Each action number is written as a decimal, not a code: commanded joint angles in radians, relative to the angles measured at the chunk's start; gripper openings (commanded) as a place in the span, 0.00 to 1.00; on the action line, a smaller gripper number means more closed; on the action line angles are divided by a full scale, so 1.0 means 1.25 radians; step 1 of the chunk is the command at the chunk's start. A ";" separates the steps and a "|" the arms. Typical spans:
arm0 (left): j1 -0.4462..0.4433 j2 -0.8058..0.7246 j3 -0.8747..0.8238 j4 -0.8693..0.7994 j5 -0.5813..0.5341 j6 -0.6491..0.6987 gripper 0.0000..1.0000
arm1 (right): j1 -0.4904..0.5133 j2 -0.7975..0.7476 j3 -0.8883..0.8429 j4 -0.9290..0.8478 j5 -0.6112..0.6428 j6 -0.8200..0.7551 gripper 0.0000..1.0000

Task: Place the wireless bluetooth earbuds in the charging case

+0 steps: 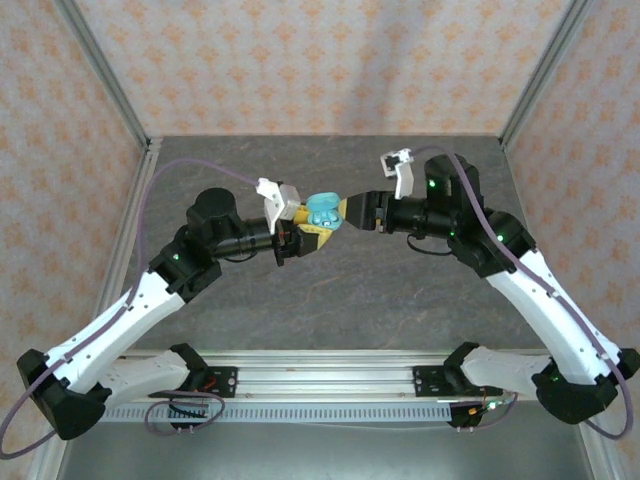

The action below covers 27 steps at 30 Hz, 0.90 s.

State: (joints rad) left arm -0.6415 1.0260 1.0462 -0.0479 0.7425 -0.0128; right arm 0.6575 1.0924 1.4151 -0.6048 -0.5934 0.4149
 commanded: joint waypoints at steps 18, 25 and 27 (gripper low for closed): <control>-0.004 -0.013 0.012 0.065 -0.032 -0.045 0.00 | -0.006 -0.062 -0.091 0.263 0.019 0.205 0.64; -0.005 -0.007 0.020 0.062 -0.017 -0.045 0.00 | -0.023 -0.033 -0.035 0.193 0.078 0.197 0.64; -0.005 -0.006 0.023 0.058 -0.016 -0.041 0.00 | -0.024 -0.012 -0.022 0.194 0.061 0.199 0.66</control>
State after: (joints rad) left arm -0.6415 1.0153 1.0466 -0.0242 0.7063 -0.0559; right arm 0.6315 1.0492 1.3533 -0.3286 -0.5297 0.6792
